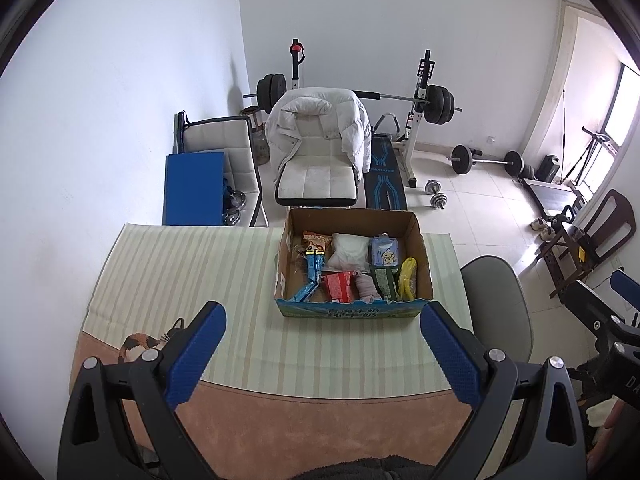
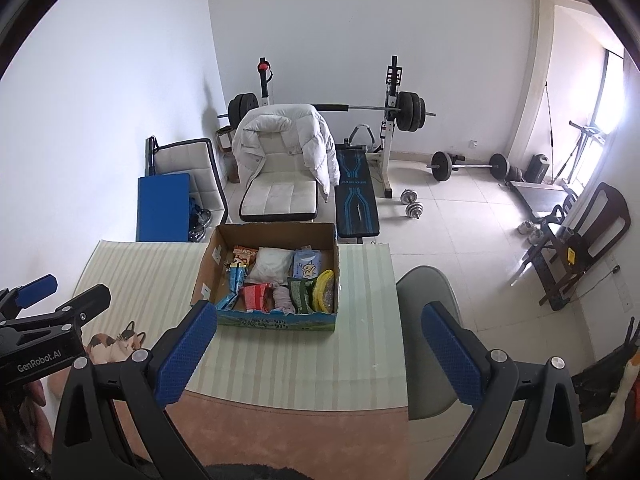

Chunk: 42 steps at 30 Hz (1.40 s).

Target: Organize soft objects

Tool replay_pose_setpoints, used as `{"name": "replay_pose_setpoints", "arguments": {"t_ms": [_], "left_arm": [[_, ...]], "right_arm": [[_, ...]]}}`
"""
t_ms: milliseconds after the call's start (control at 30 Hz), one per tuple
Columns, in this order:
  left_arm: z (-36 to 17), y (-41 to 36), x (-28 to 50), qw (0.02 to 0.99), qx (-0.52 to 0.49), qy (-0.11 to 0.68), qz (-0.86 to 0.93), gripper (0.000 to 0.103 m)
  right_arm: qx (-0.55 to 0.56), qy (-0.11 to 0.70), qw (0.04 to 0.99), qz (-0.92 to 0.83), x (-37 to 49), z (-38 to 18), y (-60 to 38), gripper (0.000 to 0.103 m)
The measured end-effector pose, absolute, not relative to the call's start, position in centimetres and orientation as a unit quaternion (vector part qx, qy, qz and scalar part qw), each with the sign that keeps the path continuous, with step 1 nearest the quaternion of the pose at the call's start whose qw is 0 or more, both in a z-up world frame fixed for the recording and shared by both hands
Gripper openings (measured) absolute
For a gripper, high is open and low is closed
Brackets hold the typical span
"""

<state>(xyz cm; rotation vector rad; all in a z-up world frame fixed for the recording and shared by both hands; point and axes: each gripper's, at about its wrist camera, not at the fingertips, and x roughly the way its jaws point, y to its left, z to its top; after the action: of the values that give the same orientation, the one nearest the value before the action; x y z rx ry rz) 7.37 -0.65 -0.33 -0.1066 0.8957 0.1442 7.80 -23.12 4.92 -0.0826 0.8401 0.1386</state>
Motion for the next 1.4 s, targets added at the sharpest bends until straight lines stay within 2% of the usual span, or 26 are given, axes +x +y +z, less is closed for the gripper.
{"name": "replay_pose_setpoints", "arguments": {"t_ms": [1400], "left_arm": [[1.3, -0.7, 7.2, 0.904, -0.051, 0.420, 0.063, 0.103]], "right_arm": [[-0.061, 0.393, 0.915, 0.071, 8.8, 4.4, -22.1, 0.103]]}}
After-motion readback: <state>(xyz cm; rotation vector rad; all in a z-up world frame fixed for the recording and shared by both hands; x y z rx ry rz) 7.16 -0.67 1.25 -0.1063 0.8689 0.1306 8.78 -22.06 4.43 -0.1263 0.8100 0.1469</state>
